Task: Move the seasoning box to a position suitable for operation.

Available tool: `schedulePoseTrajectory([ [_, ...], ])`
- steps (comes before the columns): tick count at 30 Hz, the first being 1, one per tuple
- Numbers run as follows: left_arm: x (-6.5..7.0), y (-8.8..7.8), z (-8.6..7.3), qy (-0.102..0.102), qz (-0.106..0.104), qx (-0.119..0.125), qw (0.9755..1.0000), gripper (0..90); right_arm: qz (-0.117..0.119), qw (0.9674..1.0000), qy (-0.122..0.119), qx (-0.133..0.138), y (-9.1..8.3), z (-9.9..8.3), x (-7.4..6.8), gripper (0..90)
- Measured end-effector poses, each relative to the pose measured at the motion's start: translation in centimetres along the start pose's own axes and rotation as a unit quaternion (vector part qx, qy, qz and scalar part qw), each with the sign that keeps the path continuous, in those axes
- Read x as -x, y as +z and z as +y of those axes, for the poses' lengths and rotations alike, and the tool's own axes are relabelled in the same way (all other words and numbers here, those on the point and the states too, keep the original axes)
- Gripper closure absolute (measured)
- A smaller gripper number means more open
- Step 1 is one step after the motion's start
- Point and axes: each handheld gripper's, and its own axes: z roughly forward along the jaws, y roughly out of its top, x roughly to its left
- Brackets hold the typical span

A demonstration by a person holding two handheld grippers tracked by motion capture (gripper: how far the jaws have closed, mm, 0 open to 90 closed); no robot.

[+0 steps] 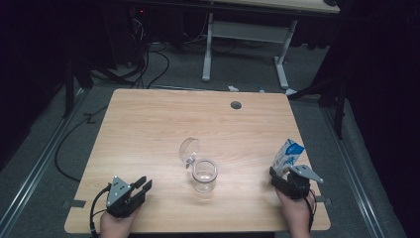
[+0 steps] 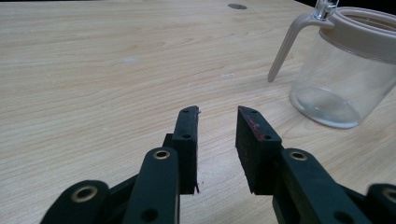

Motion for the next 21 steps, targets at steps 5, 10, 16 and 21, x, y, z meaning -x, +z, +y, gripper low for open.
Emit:
schedulePoseTrajectory([
  [5,0.0,0.0,0.0,-0.002,0.0,0.001,1.0,69.5,0.043,0.9985,-0.032,0.005,0.7,0.2,-1.1,29.6],
  [10,-0.1,0.0,0.0,-0.004,0.0,0.0,1.0,69.3,0.092,0.9931,-0.073,0.008,1.5,0.6,-3.3,30.2],
  [16,0.1,0.3,0.1,-0.002,-0.004,-0.001,1.0,69.3,0.098,0.9919,-0.08,0.006,1.5,0.6,-3.8,29.9],
  [21,0.2,0.4,0.1,0.001,-0.007,-0.002,1.0,69.3,0.094,0.993,-0.072,0.004,1.1,0.6,-3.3,28.6],
])
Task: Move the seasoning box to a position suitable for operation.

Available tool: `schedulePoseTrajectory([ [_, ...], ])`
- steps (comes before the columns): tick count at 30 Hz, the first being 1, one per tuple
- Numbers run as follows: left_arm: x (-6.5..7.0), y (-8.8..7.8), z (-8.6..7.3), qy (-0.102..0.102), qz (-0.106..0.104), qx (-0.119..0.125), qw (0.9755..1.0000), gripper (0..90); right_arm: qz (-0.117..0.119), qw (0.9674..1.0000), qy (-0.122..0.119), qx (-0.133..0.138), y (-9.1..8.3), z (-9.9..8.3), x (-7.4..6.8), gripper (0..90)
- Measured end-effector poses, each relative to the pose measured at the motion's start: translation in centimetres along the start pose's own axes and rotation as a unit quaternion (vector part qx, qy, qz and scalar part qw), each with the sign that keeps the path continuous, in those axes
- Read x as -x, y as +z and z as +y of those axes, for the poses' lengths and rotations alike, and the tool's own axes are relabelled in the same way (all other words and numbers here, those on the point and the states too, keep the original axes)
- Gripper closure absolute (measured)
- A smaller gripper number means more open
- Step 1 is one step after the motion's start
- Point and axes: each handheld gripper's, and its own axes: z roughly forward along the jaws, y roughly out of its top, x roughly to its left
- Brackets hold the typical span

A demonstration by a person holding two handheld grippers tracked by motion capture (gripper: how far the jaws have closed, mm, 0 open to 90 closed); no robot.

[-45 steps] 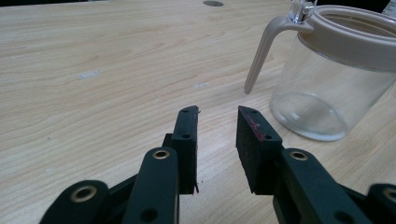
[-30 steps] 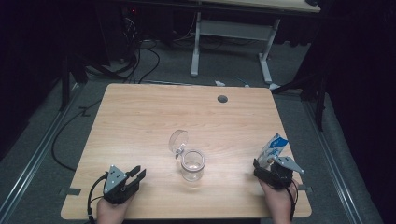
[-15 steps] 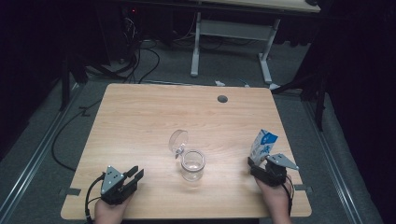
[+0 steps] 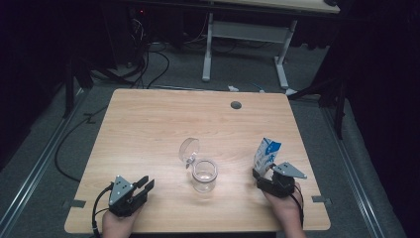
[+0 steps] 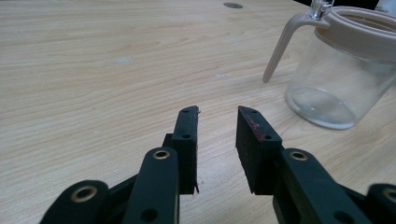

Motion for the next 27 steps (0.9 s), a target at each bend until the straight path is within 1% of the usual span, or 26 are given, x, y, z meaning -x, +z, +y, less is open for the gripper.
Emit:
schedulePoseTrajectory([
  [4,0.0,0.0,0.0,0.001,-0.001,0.001,1.0,69.3,-0.011,0.9999,-0.005,0.001,-0.4,0.0,0.0,26.6],
  [5,0.0,0.1,0.1,0.0,-0.002,0.001,1.0,69.3,-0.014,0.9999,-0.009,0.001,-0.5,0.0,0.0,26.2],
  [9,0.1,0.2,0.1,0.001,-0.005,0.001,1.0,69.2,-0.03,0.9994,-0.015,0.004,-1.2,0.0,-0.3,26.7],
  [11,0.1,0.3,0.1,0.002,-0.007,0.0,1.0,69.2,-0.035,0.9992,-0.019,0.007,-1.5,-0.1,-0.3,27.6],
  [13,0.2,0.4,0.2,0.003,-0.01,0.0,0.9999,69.1,-0.04,0.999,-0.017,0.011,-2.0,-0.1,-0.4,29.6],
  [18,0.3,0.6,0.3,0.005,-0.013,-0.001,0.9999,68.9,-0.05,0.9982,-0.03,0.018,-2.9,-0.2,-0.5,38.6],
  [21,0.3,0.7,0.3,0.005,-0.015,-0.001,0.9999,68.9,-0.048,0.9981,-0.033,0.022,-3.2,-0.4,-0.6,44.3],
  [24,0.3,0.8,0.4,0.007,-0.016,-0.001,0.9999,68.7,-0.044,0.9984,-0.028,0.023,-3.4,-0.5,-0.5,48.5],
  [27,0.4,0.9,0.4,0.008,-0.016,-0.001,0.9998,68.4,-0.039,0.9985,-0.028,0.024,-3.6,-0.6,-0.4,52.5],
])
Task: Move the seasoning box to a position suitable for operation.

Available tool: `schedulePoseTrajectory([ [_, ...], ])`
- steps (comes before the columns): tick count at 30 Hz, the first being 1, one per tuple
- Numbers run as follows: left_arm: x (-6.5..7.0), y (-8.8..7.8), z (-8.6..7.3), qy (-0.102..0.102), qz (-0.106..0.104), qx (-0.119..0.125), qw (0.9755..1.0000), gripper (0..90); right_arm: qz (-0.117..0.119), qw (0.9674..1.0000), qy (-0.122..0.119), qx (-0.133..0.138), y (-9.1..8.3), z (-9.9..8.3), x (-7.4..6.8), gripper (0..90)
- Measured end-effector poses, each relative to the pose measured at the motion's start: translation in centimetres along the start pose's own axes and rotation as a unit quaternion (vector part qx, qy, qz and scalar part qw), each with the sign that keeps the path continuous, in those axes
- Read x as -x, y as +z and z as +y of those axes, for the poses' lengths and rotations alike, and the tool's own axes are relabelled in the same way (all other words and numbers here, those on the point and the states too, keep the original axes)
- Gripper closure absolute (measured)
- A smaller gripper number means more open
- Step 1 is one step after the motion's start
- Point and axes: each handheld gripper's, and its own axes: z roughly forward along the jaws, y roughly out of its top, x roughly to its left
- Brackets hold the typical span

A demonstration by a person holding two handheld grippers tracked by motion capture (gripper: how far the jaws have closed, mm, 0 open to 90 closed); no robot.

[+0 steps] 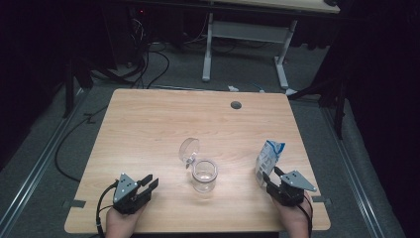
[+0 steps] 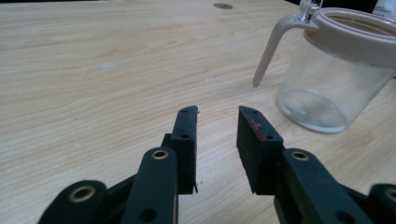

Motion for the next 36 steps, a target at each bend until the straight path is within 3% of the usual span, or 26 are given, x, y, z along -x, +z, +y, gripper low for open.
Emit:
schedulePoseTrajectory([
  [16,0.3,1.0,0.4,0.011,-0.01,-0.002,0.9999,67.6,0.0,0.9999,0.01,0.007,-1.2,-0.5,1.0,69.1],
  [29,0.3,1.0,0.3,0.014,-0.008,-0.001,0.9999,66.3,-0.013,0.9991,0.041,0.008,-1.7,-1.0,2.7,69.5],
  [36,0.2,1.1,0.2,0.014,-0.008,-0.002,0.9999,65.9,0.001,0.9985,0.052,0.018,-1.6,-0.5,2.8,67.7],
])
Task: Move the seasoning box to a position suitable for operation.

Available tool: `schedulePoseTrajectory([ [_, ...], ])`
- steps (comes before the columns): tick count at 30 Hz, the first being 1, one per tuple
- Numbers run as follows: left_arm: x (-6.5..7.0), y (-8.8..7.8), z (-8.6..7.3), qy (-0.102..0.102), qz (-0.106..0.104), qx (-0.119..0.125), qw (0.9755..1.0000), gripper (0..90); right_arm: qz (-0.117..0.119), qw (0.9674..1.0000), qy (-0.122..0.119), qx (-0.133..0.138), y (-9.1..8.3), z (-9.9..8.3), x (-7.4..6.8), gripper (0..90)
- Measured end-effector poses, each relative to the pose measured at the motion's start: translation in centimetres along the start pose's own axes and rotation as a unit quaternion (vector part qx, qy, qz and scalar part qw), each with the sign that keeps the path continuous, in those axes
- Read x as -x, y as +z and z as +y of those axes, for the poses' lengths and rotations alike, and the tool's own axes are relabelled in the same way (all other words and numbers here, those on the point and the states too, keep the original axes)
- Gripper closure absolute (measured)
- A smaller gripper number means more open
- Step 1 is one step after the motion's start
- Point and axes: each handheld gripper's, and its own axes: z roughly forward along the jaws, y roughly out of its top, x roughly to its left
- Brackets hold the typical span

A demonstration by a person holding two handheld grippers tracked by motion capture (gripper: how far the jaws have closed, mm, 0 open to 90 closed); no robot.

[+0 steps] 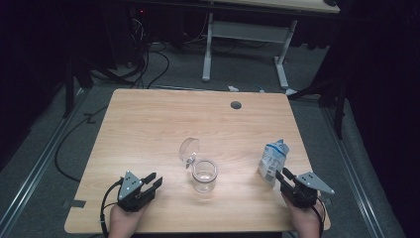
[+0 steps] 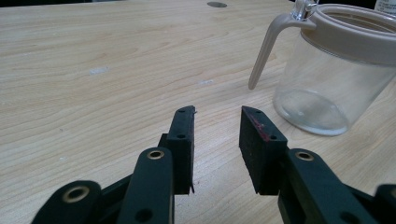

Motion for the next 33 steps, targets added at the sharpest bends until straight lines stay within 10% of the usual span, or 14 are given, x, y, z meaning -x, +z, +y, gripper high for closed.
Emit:
schedulePoseTrajectory([
  [15,-0.2,-0.5,-0.4,-0.004,0.006,-0.001,1.0,64.8,0.015,0.9998,-0.003,0.014,1.2,0.9,-0.8,57.7],
  [33,-0.2,-0.6,-0.4,-0.002,0.01,0.0,0.9999,64.4,0.01,0.9998,-0.007,0.017,1.2,0.9,-0.7,82.9],
])
